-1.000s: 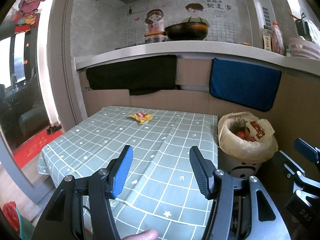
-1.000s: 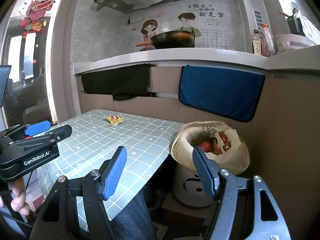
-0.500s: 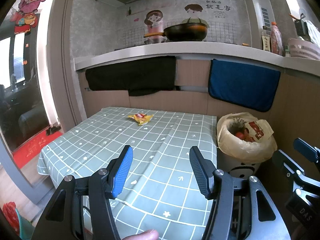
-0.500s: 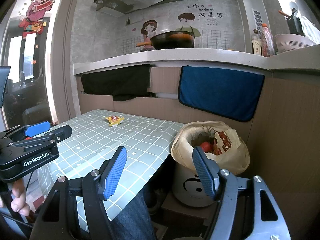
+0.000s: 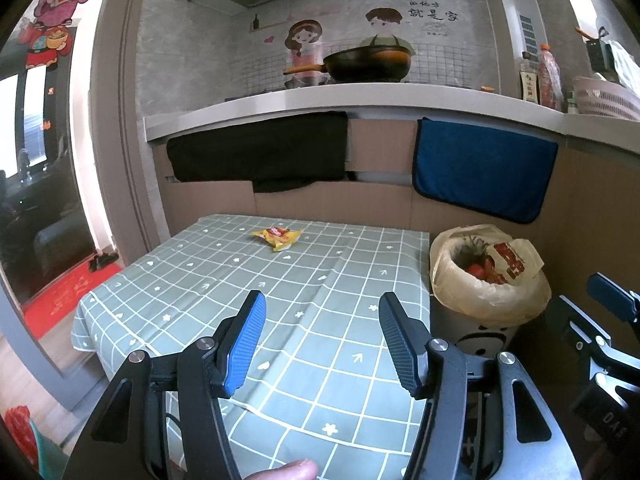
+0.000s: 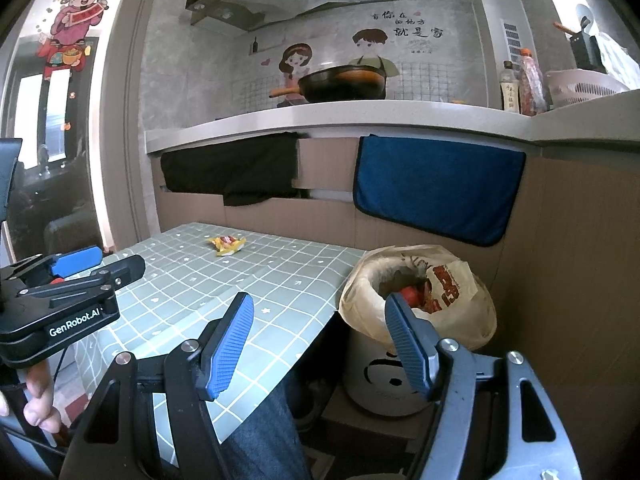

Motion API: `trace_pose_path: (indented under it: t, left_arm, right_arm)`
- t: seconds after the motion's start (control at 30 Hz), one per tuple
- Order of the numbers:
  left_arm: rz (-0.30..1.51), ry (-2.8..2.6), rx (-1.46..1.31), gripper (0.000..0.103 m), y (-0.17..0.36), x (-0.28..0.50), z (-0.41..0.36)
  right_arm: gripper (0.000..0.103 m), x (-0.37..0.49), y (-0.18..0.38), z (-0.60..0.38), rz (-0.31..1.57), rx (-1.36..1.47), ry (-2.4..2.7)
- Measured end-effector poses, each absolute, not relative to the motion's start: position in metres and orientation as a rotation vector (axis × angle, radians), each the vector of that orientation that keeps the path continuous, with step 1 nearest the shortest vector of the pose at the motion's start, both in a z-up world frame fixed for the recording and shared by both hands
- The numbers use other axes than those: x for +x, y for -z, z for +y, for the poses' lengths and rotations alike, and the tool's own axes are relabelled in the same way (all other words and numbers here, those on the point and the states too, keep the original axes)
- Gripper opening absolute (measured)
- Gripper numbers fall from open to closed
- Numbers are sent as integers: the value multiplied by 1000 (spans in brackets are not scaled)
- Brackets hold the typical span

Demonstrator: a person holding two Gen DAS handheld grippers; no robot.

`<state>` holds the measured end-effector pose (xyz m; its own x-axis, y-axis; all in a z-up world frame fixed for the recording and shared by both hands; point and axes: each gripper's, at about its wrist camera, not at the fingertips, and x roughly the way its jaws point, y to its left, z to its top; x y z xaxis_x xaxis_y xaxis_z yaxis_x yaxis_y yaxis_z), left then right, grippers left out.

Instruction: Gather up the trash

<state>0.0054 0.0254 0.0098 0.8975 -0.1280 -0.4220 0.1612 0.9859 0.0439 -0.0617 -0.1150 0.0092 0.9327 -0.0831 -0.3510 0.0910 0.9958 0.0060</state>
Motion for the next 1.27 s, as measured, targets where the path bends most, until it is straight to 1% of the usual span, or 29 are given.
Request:
trace_pose_path:
  t: [1.27]
  left_arm:
    - [437,193,84,59,-9,3,30]
  right_arm:
    - [66,-64,-10,-119,362,37,103]
